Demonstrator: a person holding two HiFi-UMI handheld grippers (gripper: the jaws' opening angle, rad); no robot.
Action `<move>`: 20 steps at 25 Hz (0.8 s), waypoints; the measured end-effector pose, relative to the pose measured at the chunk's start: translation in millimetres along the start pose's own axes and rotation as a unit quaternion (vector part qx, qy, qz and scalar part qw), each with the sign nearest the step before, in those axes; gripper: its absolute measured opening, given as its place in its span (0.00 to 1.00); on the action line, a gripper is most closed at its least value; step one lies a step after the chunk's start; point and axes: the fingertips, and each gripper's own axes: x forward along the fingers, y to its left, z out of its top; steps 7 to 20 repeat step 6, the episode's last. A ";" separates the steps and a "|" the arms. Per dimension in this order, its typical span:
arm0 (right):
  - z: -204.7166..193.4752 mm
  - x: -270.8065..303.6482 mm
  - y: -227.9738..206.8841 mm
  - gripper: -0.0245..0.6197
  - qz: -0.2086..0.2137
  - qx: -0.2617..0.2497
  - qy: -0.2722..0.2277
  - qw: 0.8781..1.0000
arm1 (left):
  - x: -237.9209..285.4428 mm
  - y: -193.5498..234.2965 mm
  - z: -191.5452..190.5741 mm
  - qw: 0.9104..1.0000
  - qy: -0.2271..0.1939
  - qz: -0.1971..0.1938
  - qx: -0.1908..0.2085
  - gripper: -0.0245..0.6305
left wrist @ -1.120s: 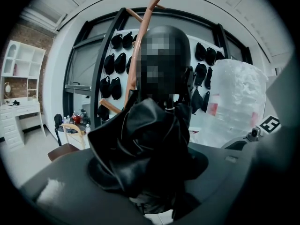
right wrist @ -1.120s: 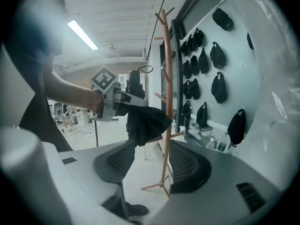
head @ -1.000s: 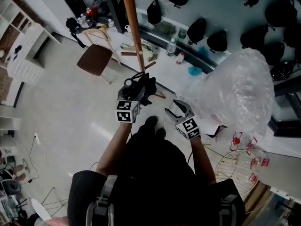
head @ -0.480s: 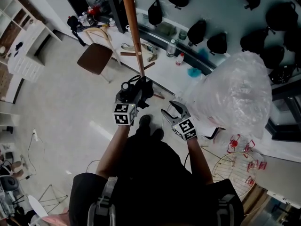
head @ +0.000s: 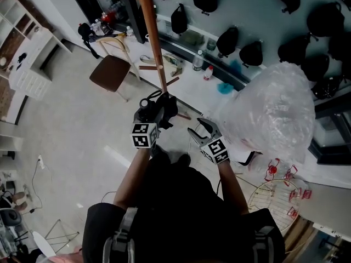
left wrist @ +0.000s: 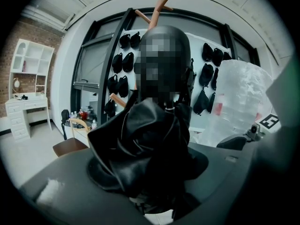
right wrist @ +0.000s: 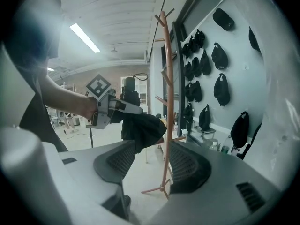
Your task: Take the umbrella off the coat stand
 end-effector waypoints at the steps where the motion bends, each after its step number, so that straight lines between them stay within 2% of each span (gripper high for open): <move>1: 1.3 0.3 0.3 0.36 -0.001 0.000 -0.001 1.000 | -0.1 1.8 -0.1 1.000 0.000 0.001 -0.002 0.43; 20: 1.6 0.3 -0.6 0.36 -0.005 0.001 -0.001 1.000 | 3.9 7.5 1.8 1.000 -0.004 0.004 -0.005 0.43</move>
